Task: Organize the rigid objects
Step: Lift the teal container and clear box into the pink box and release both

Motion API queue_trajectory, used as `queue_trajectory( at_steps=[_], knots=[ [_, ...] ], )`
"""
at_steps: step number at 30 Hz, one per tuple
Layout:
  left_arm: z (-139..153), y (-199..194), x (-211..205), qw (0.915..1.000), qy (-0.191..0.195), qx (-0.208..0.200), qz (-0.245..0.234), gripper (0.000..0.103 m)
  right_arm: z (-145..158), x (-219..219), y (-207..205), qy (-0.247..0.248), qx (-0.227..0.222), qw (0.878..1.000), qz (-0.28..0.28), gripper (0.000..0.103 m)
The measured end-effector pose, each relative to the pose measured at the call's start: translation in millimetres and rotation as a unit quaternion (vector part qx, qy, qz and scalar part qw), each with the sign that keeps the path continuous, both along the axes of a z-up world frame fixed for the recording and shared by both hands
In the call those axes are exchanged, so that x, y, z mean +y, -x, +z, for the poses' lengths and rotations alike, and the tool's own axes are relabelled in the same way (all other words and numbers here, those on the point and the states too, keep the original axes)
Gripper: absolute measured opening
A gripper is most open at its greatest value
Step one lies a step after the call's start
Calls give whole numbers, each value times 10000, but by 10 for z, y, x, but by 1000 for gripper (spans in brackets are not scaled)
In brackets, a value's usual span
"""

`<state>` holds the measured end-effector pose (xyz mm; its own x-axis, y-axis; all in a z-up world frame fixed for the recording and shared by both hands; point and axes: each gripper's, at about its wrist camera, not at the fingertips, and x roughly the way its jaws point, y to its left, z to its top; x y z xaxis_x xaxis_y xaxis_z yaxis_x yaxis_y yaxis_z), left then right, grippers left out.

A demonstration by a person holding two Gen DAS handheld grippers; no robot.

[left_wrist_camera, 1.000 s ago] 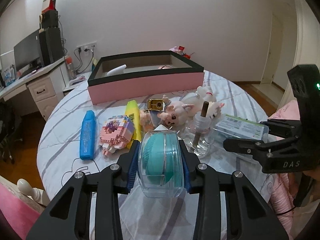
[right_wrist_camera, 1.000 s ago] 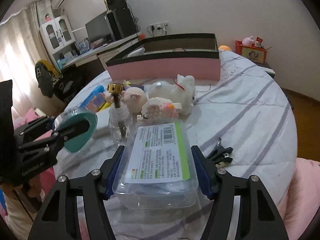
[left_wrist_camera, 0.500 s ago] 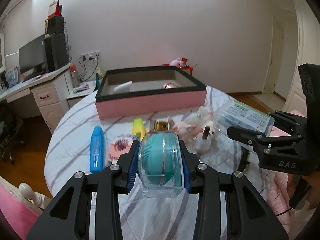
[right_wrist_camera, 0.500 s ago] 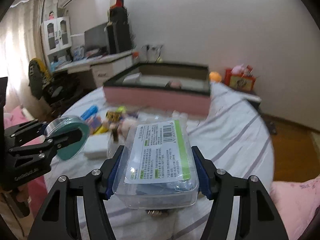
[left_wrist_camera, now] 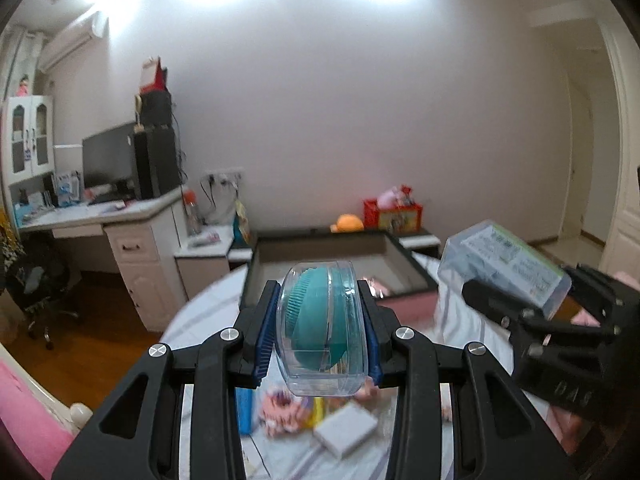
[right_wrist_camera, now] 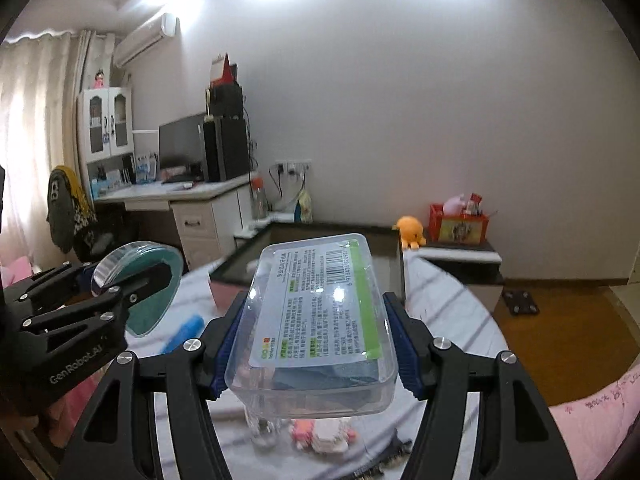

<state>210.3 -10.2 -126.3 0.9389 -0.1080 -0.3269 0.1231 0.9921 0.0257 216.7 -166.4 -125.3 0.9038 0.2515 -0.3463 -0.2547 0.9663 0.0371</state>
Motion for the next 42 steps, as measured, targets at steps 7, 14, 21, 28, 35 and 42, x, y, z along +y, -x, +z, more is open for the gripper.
queue_trajectory(
  at_steps=[7, 14, 21, 28, 35, 42],
  knots=[
    [326, -17, 5, 9985, -100, -512, 191, 37, 238, 53, -59, -94, -304, 9995, 7, 66],
    [396, -236, 31, 9979, -128, -603, 189, 37, 330, 102, -211, -90, -391, 9992, 24, 66],
    [329, -627, -19, 9988, -219, -427, 98, 37, 245, 116, -582, 55, -188, 9998, 23, 66],
    [189, -1427, -68, 9994, -303, 141, -59, 37, 66, 107, -1331, 295, 339, 9990, -33, 66],
    [-287, -2367, -178, 9908, -502, 1237, -235, 37, -358, 123, -2097, 580, 1284, 9900, -95, 66],
    [-712, -2812, -390, 9768, -734, 1982, -338, 37, -842, 61, -2557, 859, 2381, 9671, -264, 66]
  ],
)
